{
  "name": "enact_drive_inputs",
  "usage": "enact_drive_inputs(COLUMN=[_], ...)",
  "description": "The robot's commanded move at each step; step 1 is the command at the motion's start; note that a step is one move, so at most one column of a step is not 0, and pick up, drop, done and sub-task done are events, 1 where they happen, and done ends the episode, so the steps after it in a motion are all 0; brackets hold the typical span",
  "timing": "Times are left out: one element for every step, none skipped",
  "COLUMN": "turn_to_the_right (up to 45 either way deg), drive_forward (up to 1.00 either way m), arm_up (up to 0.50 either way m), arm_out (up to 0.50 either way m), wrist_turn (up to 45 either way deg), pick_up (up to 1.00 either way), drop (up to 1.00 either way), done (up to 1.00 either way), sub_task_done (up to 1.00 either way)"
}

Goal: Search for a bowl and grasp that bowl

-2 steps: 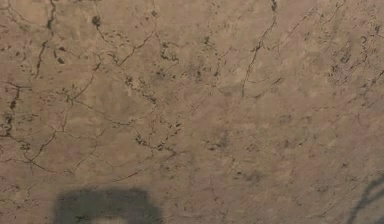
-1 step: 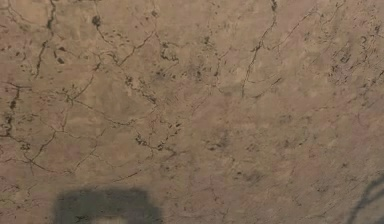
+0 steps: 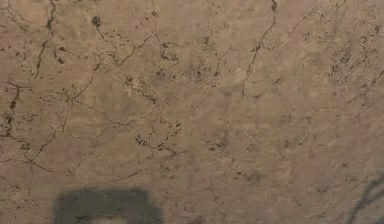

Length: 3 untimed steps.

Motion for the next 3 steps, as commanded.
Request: enact_drive_inputs(turn_to_the_right=[0.0,0.0,0.0], drive_forward=[0.0,0.0,0.0], arm_up=[0.0,0.0,0.0], arm_out=[0.32,0.0,0.0], wrist_turn=[0.0,45.0,45.0], pick_up=[0.0,0.0,0.0], drop=[0.0,0.0,0.0], done=[0.0,0.0,0.0], sub_task_done=[0.0,0.0,0.0])
